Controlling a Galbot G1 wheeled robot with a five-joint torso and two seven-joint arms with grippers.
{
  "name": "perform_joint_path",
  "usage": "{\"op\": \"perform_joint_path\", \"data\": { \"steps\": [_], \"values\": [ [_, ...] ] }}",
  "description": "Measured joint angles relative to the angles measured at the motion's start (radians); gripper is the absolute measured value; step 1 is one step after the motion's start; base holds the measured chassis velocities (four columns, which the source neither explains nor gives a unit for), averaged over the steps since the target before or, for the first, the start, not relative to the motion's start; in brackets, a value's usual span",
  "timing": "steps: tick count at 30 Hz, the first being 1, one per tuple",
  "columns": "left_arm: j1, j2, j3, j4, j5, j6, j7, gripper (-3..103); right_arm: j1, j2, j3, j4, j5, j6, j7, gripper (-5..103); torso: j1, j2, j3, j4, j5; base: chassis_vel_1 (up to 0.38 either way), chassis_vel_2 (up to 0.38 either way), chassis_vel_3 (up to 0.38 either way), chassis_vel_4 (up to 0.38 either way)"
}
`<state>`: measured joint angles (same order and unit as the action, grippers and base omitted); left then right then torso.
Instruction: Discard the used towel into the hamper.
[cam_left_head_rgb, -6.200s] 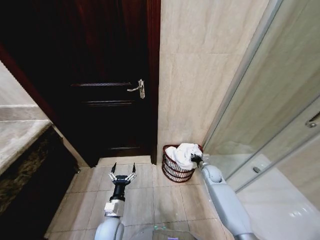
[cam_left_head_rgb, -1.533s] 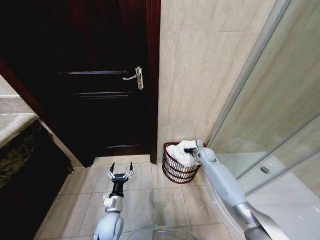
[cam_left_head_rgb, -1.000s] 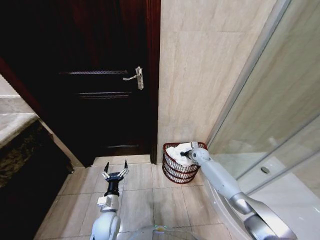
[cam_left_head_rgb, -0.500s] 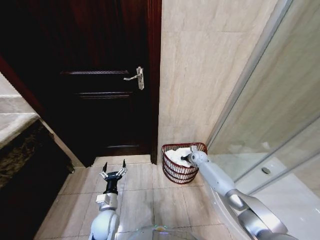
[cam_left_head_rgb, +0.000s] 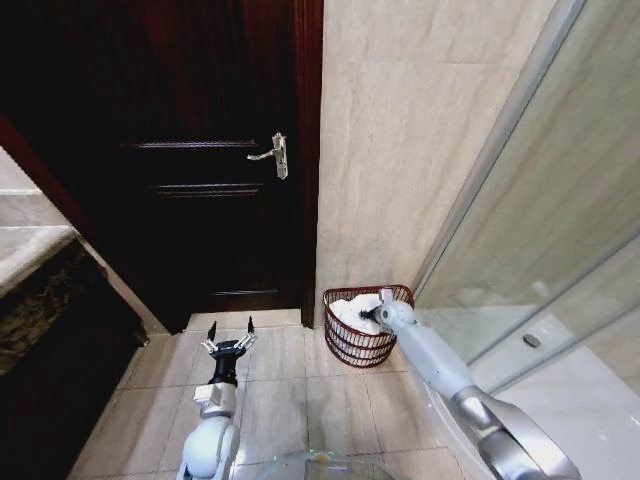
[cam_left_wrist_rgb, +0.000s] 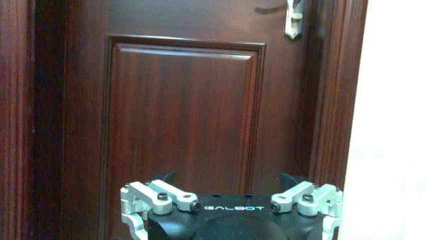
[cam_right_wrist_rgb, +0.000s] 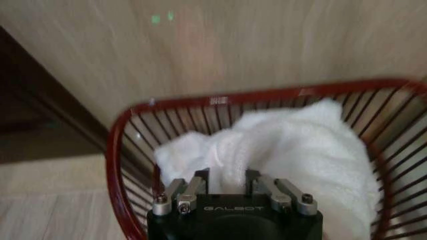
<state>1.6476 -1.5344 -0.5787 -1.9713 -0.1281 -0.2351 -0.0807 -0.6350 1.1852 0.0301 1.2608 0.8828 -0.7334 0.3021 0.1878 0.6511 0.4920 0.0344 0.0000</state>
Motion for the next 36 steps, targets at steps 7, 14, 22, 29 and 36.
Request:
{"op": "perform_joint_path", "data": {
  "steps": [7, 14, 22, 29, 36],
  "values": [
    [0.0, 0.023, 0.001, 0.006, -0.023, -0.016, 0.017, 100, -0.121, -0.055, 0.064, 0.282, 0.084, 0.0, 0.164, 58, 0.0, 0.0, 0.0, 0.0002, 0.0003, 0.0, 0.0, 0.0, 0.0],
    [-0.014, 0.033, 0.009, 0.029, -0.034, -0.027, 0.03, 100, -0.151, -0.109, 0.055, 0.395, 0.145, -0.001, 0.217, 81, 0.0, 0.0, 0.0, -0.0002, 0.0002, 0.0, 0.0, 0.0, 0.0],
    [-0.037, 0.041, -0.001, 0.027, -0.058, -0.007, 0.03, 100, -0.032, -0.114, -0.054, 0.338, 0.375, -0.001, 0.383, 100, 0.0, 0.0, 0.0, 0.0005, -0.0003, 0.0, 0.0, 0.0, 0.0],
    [-0.052, 0.042, -0.017, 0.023, -0.075, 0.011, 0.024, 100, -0.014, -0.109, -0.089, 0.305, 0.548, -0.001, 0.484, 100, 0.0, 0.0, 0.0, 0.0, 0.0002, 0.0, 0.0, 0.0, 0.0],
    [-0.062, 0.026, -0.012, 0.035, -0.066, 0.012, 0.019, 100, 0.037, -0.047, -0.101, 0.172, 0.565, -0.001, 0.436, 100, 0.0, 0.0, 0.0, 0.0004, -0.0001, 0.0, 0.0, 0.0, 0.0]
  ]
}}
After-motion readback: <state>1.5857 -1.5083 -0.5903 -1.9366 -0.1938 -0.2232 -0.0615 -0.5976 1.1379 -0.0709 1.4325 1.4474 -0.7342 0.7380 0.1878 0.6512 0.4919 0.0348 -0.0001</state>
